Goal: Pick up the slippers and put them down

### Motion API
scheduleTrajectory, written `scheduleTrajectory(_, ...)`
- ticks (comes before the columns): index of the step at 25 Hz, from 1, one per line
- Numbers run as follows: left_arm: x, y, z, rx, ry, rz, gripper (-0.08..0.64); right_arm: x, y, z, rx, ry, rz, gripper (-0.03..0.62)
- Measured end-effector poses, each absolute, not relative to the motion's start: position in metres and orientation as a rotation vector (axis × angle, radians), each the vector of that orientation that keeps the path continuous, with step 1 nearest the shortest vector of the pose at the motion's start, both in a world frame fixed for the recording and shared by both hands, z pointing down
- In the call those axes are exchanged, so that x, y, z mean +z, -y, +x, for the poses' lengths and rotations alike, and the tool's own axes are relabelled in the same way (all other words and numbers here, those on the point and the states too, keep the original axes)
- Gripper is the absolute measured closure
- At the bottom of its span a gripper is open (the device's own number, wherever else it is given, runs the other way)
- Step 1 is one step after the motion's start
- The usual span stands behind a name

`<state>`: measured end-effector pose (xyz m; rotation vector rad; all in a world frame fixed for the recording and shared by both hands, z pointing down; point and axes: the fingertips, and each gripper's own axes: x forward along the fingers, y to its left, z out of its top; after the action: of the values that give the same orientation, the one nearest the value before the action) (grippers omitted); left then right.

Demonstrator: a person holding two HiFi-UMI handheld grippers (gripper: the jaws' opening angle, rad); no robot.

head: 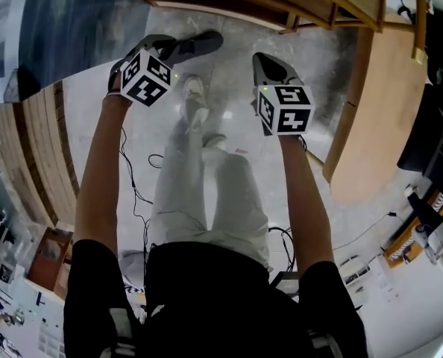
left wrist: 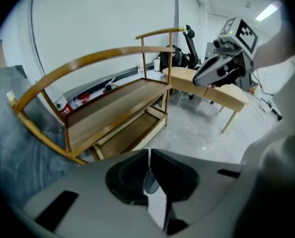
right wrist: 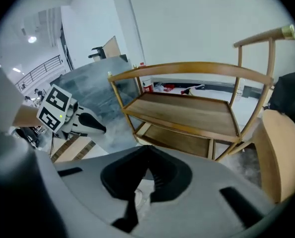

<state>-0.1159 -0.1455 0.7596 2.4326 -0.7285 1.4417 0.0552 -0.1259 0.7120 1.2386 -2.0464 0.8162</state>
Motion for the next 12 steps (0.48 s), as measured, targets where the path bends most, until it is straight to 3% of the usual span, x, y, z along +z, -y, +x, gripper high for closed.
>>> scheduleTrajectory(12, 0.602, 0.127, -0.108, 1.206, 0.894, 2.398, 0.554, 0.577, 0.121, 0.055, 0.741, 2.084, 1.237, 0.592)
